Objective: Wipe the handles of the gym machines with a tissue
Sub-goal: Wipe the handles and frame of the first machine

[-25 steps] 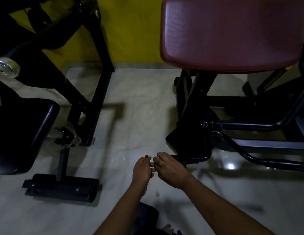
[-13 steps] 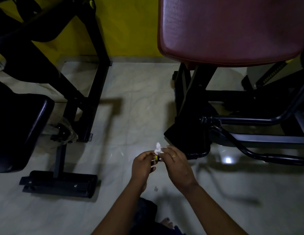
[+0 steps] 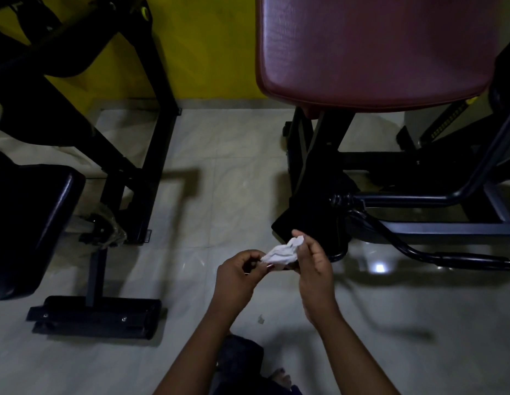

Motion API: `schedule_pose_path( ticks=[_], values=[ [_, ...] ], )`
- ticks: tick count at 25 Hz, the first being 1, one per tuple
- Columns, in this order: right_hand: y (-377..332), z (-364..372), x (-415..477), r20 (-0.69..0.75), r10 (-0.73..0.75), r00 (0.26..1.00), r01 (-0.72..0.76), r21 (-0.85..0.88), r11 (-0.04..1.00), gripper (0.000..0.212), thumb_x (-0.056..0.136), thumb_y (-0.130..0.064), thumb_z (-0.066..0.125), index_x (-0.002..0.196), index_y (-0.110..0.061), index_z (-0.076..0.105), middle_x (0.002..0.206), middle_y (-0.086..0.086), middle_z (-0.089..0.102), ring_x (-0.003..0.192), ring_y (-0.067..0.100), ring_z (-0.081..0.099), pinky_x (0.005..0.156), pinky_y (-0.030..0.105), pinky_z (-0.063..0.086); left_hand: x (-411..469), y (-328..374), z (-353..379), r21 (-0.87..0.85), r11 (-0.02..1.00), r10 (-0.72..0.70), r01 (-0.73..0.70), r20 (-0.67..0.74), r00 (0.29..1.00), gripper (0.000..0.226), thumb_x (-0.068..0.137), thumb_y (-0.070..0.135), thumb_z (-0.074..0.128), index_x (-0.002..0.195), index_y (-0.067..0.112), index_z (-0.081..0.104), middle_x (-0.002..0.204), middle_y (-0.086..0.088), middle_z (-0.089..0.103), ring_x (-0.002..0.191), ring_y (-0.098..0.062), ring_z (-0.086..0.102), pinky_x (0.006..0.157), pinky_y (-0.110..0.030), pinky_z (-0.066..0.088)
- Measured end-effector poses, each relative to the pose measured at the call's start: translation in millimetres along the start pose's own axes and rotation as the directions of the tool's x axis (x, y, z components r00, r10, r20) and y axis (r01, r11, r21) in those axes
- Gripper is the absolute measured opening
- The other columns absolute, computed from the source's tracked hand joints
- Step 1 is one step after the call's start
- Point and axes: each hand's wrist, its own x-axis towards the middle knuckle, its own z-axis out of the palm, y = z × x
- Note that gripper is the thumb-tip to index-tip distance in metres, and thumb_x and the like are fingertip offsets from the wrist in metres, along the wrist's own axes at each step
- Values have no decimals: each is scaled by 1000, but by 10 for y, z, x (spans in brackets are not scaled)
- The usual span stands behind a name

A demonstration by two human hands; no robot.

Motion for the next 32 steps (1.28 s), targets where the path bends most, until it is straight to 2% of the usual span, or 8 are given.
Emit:
schedule_pose_path(
  ticks=[3, 6, 9, 13, 18, 24, 28, 32],
  values=[
    [57, -107, -37, 39, -242, 970, 240, -348, 906, 21, 94, -13, 59, 106, -28, 67, 107, -7, 67, 101, 11, 64, 87, 33, 52, -43, 56, 27, -343, 923, -211, 173, -74, 975, 10, 87, 13, 69, 96, 11, 73, 79, -10, 74, 72, -25, 69, 75, -35, 59],
    [226, -91, -135, 340, -494, 800, 586, -616, 526, 31, 81, -8, 56, 106, -20, 71, 115, -7, 63, 111, 14, 58, 94, 34, 46, -49, 97, 88, -624, 714, -346, 317, 79, 935, 15, 89, 11, 65, 100, 6, 74, 92, -15, 75, 84, -24, 71, 77, -33, 59],
    [352, -56, -236, 365, -529, 766, 610, -673, 418, 31, 82, -21, 56, 107, -18, 73, 117, -8, 66, 115, 18, 57, 100, 33, 39, -29, 73, 91, -709, 582, -401, 398, 175, 899, 21, 91, 14, 59, 97, 1, 74, 97, -17, 73, 83, -24, 71, 80, -37, 57],
    [337, 34, -232, 149, -384, 911, 364, -727, 582, 21, 89, -22, 61, 110, -22, 64, 106, -6, 63, 100, 0, 50, 84, 4, 36, -75, -28, 101, -537, 745, -380, 396, 146, 913, 19, 89, 19, 67, 98, 5, 74, 92, -13, 75, 87, -25, 72, 83, -33, 57],
    [423, 79, 5, 310, -553, 773, 517, -813, 267, 28, 83, -5, 55, 107, -9, 69, 106, 6, 69, 101, 11, 49, 89, 23, 43, -17, -208, 103, -468, 809, -434, 357, -64, 899, 12, 89, 13, 67, 97, 7, 73, 90, -15, 72, 79, -24, 70, 74, -31, 59],
    [628, 187, 98, 614, -418, 669, 659, -751, -49, 36, 80, -8, 42, 104, -5, 69, 110, 12, 67, 105, 27, 61, 91, 33, 47, 19, -264, 147, -538, 747, -492, 391, -50, 869, 24, 99, 3, 45, 105, 7, 68, 93, -10, 74, 84, -21, 72, 75, -30, 57],
    [347, 524, 392, 610, 133, 781, 625, -765, -159, 14, 80, -5, 55, 91, -9, 62, 94, 10, 61, 93, 27, 57, 77, 39, 50, 66, -285, 179, -546, 721, -555, 426, -87, 827, 27, 97, 1, 42, 102, 4, 68, 92, -13, 73, 83, -22, 70, 64, -28, 56],
    [485, 252, 449, 788, 118, 604, 795, -586, -155, 14, 83, -5, 49, 89, -11, 61, 95, 8, 58, 96, 27, 54, 79, 46, 50, 74, -353, 143, -576, 673, -597, 464, -52, 801, 26, 98, 5, 44, 102, 8, 69, 87, -13, 75, 81, -23, 72, 71, -32, 58]
  ],
)
